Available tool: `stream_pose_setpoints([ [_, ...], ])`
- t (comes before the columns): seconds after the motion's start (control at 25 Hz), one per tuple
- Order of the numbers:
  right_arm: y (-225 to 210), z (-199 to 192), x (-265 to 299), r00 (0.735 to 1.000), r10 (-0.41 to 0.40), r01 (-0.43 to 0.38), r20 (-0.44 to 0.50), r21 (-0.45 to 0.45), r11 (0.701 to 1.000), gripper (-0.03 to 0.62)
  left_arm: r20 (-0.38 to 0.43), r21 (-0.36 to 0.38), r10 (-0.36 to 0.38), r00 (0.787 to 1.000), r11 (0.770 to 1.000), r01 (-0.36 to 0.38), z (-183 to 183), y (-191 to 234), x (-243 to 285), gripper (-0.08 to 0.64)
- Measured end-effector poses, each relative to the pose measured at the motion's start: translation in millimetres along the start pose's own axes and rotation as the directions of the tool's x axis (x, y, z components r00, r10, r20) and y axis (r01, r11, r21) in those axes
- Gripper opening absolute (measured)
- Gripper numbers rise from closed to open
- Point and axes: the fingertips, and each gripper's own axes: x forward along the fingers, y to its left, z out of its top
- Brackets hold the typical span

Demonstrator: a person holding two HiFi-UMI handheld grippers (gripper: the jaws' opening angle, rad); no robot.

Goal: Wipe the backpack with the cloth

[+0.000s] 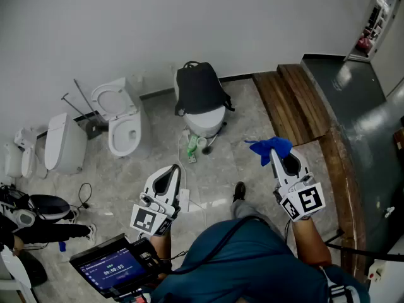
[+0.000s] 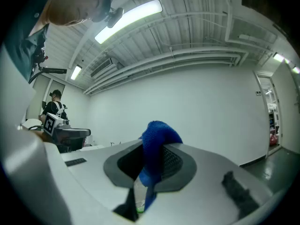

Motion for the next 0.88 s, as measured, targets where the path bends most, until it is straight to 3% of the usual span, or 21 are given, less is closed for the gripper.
stream_pose_setpoints([
  [0.12,-10,-4,16,1.0,0.012,-0.012,0.004,0.004,1.0,0.052,0.006,0.015,0.013,1.0,1.0,-0.013,-1,6,15,0.003],
  [0.36,-89,-29,129,0.998,0.056,-0.057,0.004,0.023,0.998,0.052,-0.029,0.006,0.044,0.999,0.999,-0.044,-43,70,129,0.004],
  [0.56,-139,-40,197,0.995,0.1,-0.1,-0.004,0.017,0.995,0.051,-0.009,0.009,0.058,0.998,0.998,-0.058,-50,101,206,0.003],
  [0.88,-175,-58,293,0.987,0.16,-0.16,-0.022,0.016,0.987,0.051,-0.028,0.022,0.115,0.993,0.993,-0.114,-59,155,267,0.005],
])
